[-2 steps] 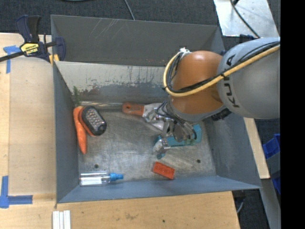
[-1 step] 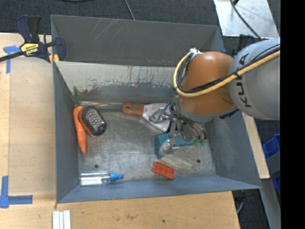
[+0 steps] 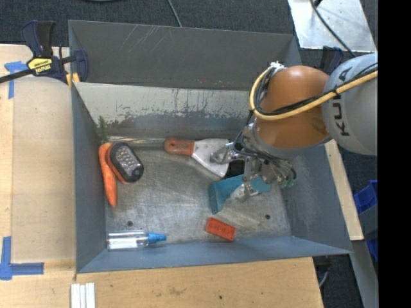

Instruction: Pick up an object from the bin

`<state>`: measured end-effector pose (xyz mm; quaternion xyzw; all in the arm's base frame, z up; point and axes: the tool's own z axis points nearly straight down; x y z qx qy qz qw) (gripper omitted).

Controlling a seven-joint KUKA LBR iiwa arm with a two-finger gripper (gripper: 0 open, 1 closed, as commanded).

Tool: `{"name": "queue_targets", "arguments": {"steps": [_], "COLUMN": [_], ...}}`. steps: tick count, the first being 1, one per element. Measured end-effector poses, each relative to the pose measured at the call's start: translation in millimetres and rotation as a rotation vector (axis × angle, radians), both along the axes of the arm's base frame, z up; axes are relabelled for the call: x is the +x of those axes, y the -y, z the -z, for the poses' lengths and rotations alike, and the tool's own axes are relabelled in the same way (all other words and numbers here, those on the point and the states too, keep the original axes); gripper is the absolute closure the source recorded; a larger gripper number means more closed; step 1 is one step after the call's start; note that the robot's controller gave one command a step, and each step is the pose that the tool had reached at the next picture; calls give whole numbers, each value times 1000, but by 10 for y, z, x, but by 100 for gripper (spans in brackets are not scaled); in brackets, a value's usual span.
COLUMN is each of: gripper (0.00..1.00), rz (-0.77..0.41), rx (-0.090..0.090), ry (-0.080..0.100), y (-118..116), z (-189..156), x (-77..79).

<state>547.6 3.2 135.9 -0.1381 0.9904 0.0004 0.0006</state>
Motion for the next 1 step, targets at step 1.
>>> {"name": "queue_targets", "arguments": {"steps": [1], "gripper": [0], "rz": [-48], "rx": [-3], "ry": [9], "y": [157], "z": [399], "x": [62]}}
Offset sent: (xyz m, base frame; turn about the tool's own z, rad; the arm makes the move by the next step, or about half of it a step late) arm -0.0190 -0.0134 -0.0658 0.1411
